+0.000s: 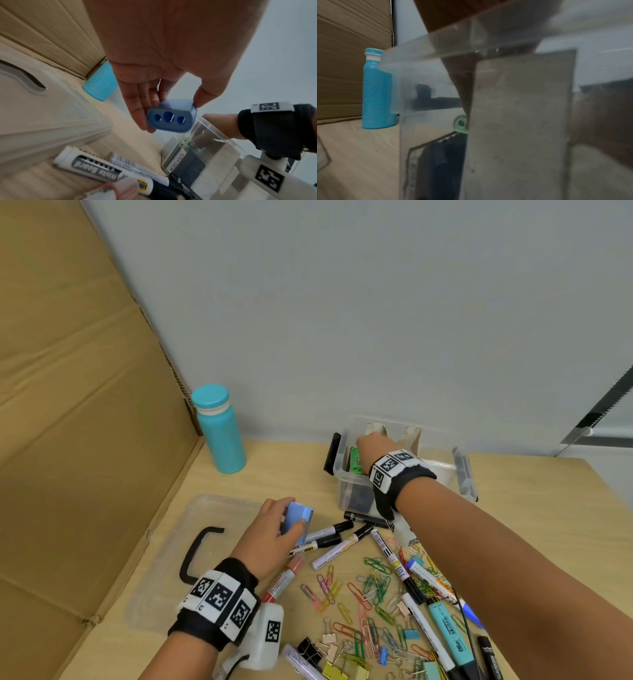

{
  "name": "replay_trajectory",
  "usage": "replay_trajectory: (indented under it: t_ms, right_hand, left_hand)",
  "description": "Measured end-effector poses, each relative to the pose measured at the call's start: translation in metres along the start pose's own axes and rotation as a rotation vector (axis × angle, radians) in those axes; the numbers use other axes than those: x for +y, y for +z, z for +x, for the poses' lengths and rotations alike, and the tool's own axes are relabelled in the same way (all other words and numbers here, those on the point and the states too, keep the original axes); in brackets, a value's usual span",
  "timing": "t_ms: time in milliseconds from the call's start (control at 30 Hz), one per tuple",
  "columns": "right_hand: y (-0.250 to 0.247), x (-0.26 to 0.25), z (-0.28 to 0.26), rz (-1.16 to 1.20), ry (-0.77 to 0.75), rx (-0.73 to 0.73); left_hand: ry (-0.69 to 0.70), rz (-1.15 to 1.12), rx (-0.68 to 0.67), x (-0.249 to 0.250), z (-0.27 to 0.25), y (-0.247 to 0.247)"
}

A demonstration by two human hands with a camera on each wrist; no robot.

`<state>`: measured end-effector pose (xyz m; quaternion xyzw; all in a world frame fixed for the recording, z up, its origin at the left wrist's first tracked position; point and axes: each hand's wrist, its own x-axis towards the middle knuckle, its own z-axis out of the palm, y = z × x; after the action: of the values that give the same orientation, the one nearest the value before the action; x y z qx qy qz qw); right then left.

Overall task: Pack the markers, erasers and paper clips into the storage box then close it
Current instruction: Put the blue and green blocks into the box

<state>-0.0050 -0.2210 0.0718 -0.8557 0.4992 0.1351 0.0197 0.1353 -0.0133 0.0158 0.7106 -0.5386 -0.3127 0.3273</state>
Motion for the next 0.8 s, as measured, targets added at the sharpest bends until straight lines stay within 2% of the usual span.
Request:
replay_trajectory:
  t_ms: [367,467,567,600,667,800]
  right_hand:
    - [0.002,-0.003,-0.007,0.018,-0.039,0.069]
    - [-0.001,0.003,-0.014,0.184,-0.075,0.243]
    - [-0.005,0.014,-0.038,0.508,-0.097,0.511]
    - [-0.008,0.017,-0.049,0.611,-0.103,0.55]
    - [-0.012,0.02,-0.071,0.804,-0.135,0.472]
    - [-0.019,0.019,-0.098,1.222,-0.201,-0.09]
  left_hand:
    - [0.038,0.0,0.018,0.005,-0.016,0.001]
    - [0.084,-0.009,0.073,0.013,-0.016,-0.006]
    - [0.148,-0.06,0.166,0.026,-0.011,-0.013]
    - [0.179,-0.068,0.194,0.033,-0.008,-0.014]
    - [0.25,-0.052,0.237,0.049,0.001,-0.011]
    - [0.389,-0.009,0.261,0.083,0.032,0.01]
